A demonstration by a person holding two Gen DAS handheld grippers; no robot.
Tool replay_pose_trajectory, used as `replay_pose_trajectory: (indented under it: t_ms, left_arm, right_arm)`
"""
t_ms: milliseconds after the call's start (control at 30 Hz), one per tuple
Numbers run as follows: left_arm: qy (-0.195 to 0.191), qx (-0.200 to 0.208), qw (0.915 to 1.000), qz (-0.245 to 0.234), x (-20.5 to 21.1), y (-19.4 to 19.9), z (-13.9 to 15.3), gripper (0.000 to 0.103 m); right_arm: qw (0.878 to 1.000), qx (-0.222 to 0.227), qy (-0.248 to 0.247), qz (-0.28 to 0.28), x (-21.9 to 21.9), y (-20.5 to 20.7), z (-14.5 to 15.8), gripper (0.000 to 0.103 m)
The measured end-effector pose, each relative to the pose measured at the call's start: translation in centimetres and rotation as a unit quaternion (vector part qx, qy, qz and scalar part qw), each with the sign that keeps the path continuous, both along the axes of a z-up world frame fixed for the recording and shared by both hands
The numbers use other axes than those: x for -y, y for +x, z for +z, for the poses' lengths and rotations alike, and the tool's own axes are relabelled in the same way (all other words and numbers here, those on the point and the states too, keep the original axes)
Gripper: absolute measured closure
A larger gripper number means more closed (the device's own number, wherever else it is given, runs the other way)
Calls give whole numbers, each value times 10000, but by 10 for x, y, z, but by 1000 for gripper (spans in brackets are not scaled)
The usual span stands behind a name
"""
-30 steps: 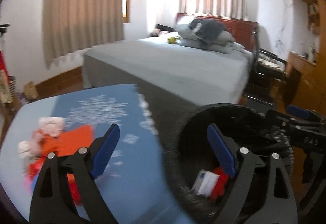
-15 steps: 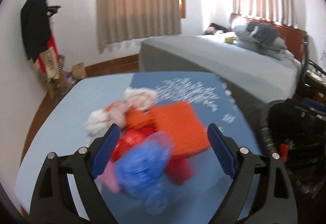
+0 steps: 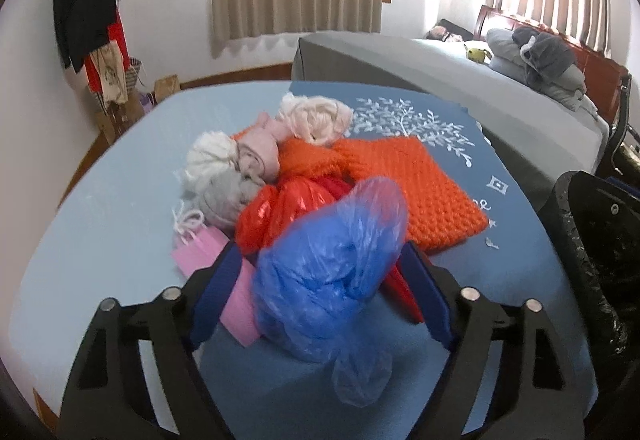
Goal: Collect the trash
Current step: 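Return the left tool to the pile and grasp the blue plastic bag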
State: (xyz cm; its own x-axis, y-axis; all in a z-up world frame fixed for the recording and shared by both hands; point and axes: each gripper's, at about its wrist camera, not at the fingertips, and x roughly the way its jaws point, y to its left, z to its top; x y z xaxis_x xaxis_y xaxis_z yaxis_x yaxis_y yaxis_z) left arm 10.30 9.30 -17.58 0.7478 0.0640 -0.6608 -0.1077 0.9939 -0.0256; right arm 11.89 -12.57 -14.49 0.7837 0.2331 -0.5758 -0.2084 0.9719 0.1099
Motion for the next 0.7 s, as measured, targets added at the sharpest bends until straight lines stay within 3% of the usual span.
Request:
replay_pose_trajectory:
  t_ms: [233, 333, 700]
  left_arm:
    - [-144, -82, 9998, -132, 7, -3, -6, 61]
    - [-148, -14, 9998, -153, 9, -5, -1, 69]
    - [-205, 558, 9982, -51, -3, -17, 43, 72]
  right_arm:
    - [10000, -11, -58, 59, -6, 1, -2, 6]
    - [9999, -7, -49, 90, -9, 3, -1, 6]
    - [9998, 32, 32, 215, -28, 18, 4, 7]
